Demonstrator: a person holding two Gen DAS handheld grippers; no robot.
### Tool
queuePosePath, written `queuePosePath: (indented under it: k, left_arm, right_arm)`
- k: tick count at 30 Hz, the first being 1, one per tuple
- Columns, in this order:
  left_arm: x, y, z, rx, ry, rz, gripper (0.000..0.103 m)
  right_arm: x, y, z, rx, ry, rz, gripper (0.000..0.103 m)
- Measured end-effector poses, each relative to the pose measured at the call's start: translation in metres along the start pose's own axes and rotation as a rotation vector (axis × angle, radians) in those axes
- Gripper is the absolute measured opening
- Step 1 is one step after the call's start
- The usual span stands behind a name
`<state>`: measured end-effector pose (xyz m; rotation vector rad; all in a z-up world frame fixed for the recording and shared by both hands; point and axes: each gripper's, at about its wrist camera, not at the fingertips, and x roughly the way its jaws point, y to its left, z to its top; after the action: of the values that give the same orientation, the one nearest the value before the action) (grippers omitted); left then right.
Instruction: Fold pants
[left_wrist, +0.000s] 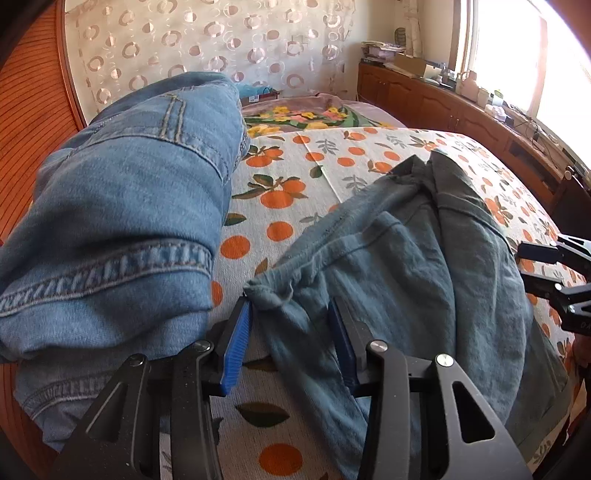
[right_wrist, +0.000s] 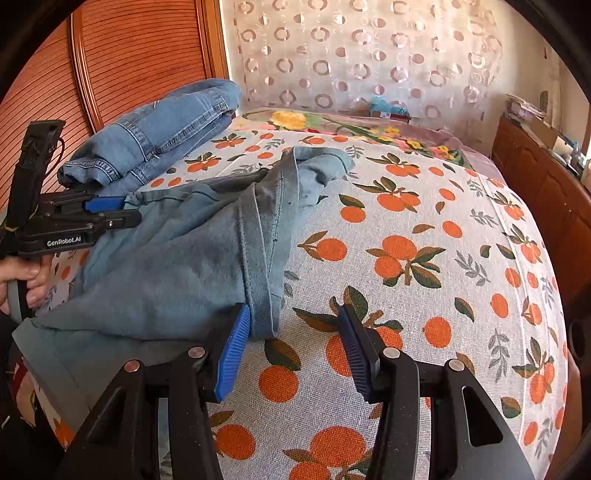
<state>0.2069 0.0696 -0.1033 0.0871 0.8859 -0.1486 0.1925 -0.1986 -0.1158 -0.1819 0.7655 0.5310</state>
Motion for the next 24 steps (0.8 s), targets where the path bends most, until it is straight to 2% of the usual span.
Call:
queuePosePath:
  k: [3,5,8,14,19,24]
  left_arm:
    - [0.002,0.001,0.005,0.000,-0.005,0.007,0.033]
    - [0.003,0.001,0.006,0.005,-0.007,0.009,0.020]
    - [0.002,0.002,0.007,0.014,-0.021,0.024,0.009]
    - [-0.013,0.018,0.014,-0.012,-0.076,0.107,0.008]
    - [-0.017,0.015,0.012,-0.003,-0.075,0.102,0.009]
    - [-0.028,0.007,0.008,-0.015,-0.089,0.065,0.024]
  right_arm:
    - [0.001,0.001,0.000,-0.005,0.001,-0.003,0.052]
    - [0.001,0.001,0.000,-0.005,0.001,-0.003,0.052]
    - [0.001,0.002,0.000,-0.008,0.001,-0.006,0.052]
    - [0.002,0.002,0.000,-0.013,0.001,-0.008,0.053]
    - [0.002,0.002,0.000,-0.012,0.001,-0.007,0.053]
    - [0.002,0.001,-0.001,-0.010,0.000,-0.004,0.053]
